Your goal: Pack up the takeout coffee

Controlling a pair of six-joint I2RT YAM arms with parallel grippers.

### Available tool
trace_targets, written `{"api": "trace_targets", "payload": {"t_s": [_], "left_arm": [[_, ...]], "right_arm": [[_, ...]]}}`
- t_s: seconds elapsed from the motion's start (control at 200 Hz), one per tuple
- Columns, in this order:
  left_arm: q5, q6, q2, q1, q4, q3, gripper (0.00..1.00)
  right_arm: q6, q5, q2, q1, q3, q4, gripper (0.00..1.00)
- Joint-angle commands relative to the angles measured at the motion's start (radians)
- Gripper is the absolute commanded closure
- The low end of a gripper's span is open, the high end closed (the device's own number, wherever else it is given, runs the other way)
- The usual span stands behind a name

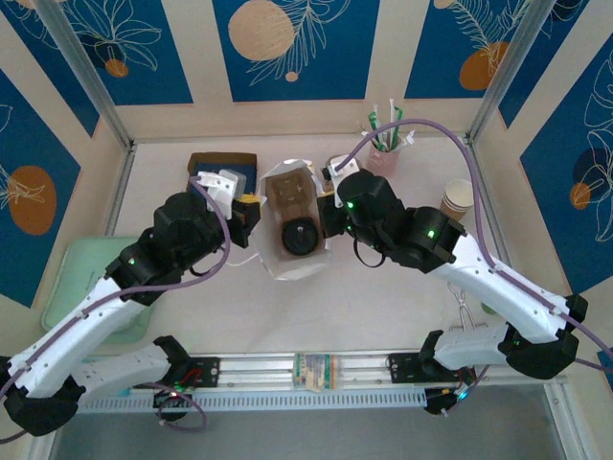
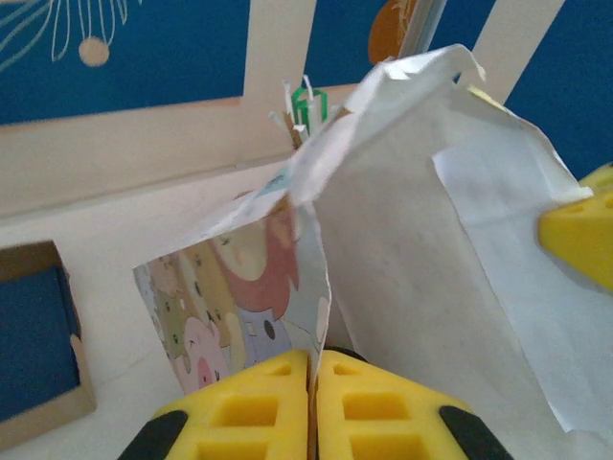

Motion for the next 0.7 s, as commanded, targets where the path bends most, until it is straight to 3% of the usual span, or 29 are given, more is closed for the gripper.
{"api": "trace_targets", "payload": {"t_s": [0.0, 0.28, 0.695], "left_arm": [[-0.078, 0.092, -0.033, -0.049, 0.115, -0.005, 0.90], [-0.216, 0.230, -0.053, -0.167, 0.215, -0.036, 0.90], [-0.298, 0.302, -0.047, -0.206, 0.273, -0.044, 0.90]], "right_arm": [[-0.061, 0.121, -0.039, 0.049, -0.036, 0.129, 1.00], [-0.133, 0.223, -0.094, 0.103, -0.126, 0.275, 1.00], [-0.211, 0.264, -0.174, 0.146, -0.223, 0.414, 1.00]]}}
